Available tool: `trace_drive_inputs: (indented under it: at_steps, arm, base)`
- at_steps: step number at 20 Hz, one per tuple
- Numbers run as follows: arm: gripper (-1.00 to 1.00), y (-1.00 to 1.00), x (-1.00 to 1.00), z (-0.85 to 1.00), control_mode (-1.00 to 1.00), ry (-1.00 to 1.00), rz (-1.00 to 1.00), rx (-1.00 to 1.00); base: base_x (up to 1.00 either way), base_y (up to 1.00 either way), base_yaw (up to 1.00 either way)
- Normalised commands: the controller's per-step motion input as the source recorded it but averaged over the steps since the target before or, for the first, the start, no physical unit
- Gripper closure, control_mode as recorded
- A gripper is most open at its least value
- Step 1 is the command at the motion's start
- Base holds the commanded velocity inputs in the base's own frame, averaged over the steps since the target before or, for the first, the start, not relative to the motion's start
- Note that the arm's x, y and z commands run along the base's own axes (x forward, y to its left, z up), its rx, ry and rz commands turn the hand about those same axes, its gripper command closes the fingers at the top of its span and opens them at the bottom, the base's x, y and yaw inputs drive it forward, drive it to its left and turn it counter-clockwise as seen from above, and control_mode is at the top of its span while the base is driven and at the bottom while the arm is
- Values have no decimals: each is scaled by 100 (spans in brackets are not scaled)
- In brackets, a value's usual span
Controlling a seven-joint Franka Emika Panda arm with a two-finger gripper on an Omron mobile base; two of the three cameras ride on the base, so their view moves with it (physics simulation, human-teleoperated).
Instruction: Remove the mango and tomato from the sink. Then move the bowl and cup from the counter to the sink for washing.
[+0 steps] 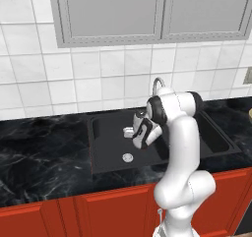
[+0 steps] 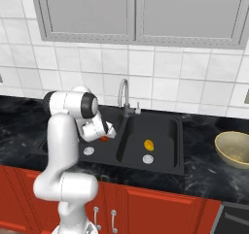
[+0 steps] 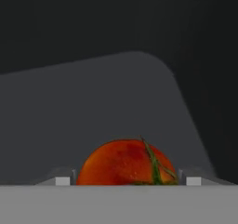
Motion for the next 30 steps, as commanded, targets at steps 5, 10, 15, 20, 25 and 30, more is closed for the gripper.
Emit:
trace_drive_inputs:
  at_steps: [5,10,15,20,25,30]
  arm:
    - [100,10,-26,50,-100,0,-6,0]
    - [100,16,-26,55,-100,0,-2,0]
    - [100,12,-26,58,-100,0,0,0]
    - [100,8,-29,59,-100,0,0,1]
    - [100,2,-27,58,-100,0,0,7]
    - [100,5,-20,56,-100,0,0,9]
  base:
    - [0,0,0]
    - [0,0,0]
    - [0,0,0]
    - [0,0,0]
    - [0,0,0]
    - [0,0,0]
